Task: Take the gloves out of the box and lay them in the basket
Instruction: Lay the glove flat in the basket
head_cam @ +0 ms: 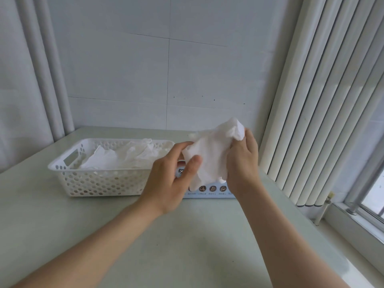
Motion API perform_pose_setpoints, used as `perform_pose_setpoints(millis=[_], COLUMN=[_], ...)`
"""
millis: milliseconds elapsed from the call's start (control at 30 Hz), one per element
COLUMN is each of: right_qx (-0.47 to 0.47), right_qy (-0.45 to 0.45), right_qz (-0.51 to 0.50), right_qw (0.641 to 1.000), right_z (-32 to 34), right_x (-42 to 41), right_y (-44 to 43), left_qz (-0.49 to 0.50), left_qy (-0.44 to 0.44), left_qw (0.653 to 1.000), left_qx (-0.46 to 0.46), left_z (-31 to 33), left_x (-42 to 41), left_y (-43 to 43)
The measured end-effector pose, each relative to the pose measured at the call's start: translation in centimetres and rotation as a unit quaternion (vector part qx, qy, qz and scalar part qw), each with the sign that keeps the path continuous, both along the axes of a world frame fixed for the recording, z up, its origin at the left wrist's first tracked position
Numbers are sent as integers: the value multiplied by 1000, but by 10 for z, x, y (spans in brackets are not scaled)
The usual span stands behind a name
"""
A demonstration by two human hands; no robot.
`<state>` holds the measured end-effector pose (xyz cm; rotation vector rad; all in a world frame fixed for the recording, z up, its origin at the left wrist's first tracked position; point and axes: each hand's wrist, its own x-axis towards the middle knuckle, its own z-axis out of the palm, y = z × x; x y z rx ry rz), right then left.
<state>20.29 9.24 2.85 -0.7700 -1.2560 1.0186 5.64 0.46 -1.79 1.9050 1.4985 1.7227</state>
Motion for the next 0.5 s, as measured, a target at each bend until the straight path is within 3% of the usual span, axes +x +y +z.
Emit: perform_pose_setpoints(millis=[100, 167, 300, 367, 500], right_qx=[-105, -113, -83, -124, -217], right_qy=[60, 74, 94, 118, 73], right_qz=[93, 142, 197, 249, 319], right_qw=[988, 981, 972, 953, 920], right_z=[0, -1, -1, -2, -3], right_x=[0, -1, 2, 5, 10], right_y=[-5, -7, -5, 0, 0], left_qz=[-52, -73, -48, -34, -7], left_qy=[-108, -159, -201, -217, -233], left_qw=[992, 982, 975, 972, 966], left_qx=[-35, -63, -77, -80, -110], left_z=[10, 12, 16, 18, 24], left_x=[2, 1, -6, -10, -17], left_y=[-3, -4, -6, -7, -8])
